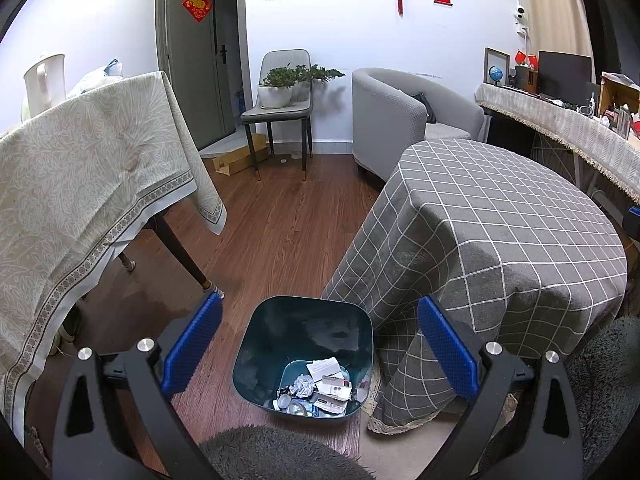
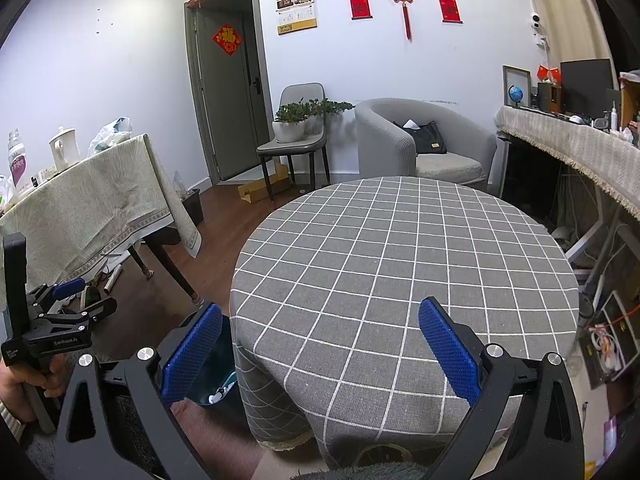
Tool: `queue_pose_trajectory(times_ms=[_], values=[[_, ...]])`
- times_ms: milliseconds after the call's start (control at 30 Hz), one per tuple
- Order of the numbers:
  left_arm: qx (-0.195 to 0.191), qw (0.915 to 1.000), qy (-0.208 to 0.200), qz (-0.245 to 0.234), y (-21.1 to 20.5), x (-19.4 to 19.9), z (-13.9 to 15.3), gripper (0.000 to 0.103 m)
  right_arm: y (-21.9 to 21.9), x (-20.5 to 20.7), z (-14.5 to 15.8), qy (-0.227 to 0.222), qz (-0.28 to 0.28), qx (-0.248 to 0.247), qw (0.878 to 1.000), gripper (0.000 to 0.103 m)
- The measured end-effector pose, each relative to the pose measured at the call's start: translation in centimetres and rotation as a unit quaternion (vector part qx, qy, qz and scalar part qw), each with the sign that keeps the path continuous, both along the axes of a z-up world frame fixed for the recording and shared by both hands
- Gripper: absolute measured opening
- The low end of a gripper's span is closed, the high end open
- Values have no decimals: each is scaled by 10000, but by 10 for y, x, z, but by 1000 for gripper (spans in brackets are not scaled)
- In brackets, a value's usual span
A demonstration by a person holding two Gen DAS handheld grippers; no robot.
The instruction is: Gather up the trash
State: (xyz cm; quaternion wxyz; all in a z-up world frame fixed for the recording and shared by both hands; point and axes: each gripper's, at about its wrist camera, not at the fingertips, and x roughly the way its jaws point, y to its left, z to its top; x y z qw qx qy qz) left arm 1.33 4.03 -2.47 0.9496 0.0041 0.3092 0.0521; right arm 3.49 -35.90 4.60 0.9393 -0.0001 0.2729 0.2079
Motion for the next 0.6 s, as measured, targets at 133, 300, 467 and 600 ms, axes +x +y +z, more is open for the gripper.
queue_pose_trajectory(times_ms=[133, 300, 467, 600], values=[[5, 10000, 1, -1, 0, 0, 0, 100, 2, 2, 1, 12, -5, 7, 10000, 100], [0, 10000, 4, 1, 0, 0, 0, 100, 1, 1, 0, 23, -5, 7, 10000, 100], [-1, 10000, -2, 0, 0, 0, 0, 100, 2, 1, 1, 19, -5, 8, 10000, 100], [3, 10000, 1, -2, 0, 0, 0, 100, 2, 1, 1, 21, -7, 9, 10000, 100]])
